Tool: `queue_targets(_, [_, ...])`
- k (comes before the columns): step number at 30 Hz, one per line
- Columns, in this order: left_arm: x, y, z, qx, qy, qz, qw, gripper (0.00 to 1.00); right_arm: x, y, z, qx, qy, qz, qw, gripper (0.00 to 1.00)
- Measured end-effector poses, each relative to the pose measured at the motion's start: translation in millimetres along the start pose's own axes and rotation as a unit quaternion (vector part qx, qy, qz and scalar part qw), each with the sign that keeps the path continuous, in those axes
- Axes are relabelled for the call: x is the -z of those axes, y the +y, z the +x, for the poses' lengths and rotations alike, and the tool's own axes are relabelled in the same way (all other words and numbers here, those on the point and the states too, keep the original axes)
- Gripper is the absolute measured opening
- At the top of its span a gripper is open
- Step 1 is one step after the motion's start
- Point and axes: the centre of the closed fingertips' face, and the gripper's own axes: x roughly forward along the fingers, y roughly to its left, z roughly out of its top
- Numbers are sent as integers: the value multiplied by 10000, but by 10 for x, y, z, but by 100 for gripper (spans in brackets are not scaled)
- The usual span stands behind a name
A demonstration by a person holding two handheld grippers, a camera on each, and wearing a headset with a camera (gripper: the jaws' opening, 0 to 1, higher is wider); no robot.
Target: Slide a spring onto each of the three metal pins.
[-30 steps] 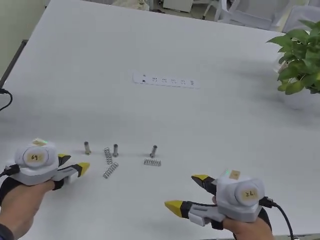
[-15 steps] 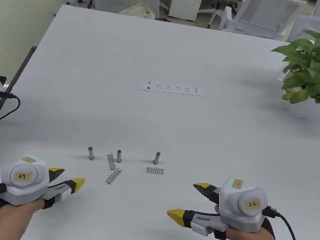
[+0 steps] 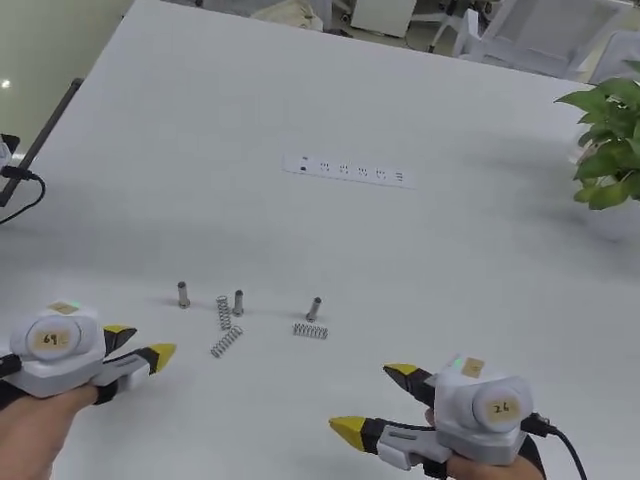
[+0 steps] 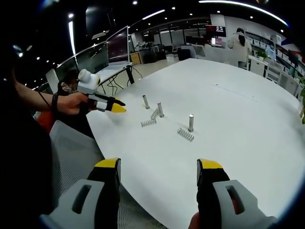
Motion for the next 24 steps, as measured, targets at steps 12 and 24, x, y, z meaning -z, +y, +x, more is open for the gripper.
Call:
queue_targets(12, [-73,-84,105,36,-44,-119,9999,32,-3,-64,-23,-33,-6,-2,10000,63])
queue_targets(24, [-139,-245,342,118,-14,-324,9994,26,22,-93,-54,-46,-2,30,10000,63])
